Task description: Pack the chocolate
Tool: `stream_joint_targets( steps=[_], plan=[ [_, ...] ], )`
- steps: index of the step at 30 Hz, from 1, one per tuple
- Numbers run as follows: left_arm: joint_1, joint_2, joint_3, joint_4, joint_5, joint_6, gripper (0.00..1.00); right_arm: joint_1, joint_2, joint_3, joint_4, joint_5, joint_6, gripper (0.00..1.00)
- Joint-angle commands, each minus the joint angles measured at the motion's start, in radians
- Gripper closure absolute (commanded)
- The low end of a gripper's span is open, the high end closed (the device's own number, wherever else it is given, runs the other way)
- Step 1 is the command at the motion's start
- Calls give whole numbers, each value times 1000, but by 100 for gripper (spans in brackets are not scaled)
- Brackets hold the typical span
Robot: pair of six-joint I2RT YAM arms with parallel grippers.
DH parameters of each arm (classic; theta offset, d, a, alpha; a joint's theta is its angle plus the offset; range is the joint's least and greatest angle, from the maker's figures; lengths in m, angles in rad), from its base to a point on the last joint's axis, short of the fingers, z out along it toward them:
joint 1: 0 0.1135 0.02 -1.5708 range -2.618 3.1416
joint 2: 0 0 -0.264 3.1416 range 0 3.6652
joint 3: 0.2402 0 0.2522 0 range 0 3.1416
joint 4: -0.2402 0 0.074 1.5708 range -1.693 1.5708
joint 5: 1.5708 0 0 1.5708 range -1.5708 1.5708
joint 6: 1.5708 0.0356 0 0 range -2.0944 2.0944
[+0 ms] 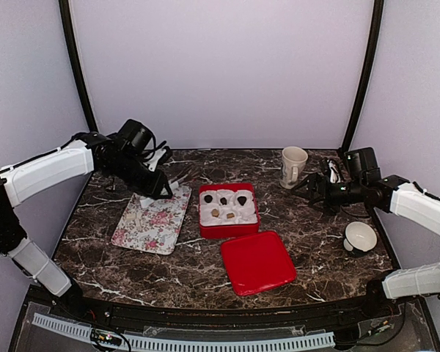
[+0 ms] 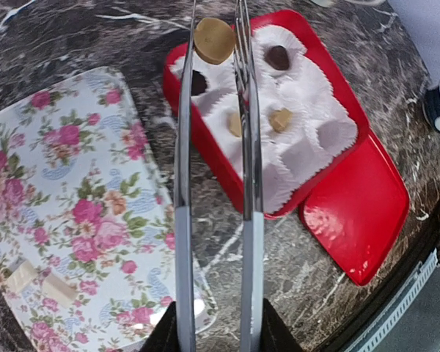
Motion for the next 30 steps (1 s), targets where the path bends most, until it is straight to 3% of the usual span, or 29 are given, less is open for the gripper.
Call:
stream_joint_targets(
  steps=[1,10,30],
  plan=[
    [-100,-2,24,66,43,4,80,-5,-22,7,28,-11,-1,0],
    [-243,152,99,107,63,-6,81,-4,-33,2,18,-11,0,0],
    [-263,340,200,98,67,13,79,-5,-74,-19,-5,14,15,0]
  ],
)
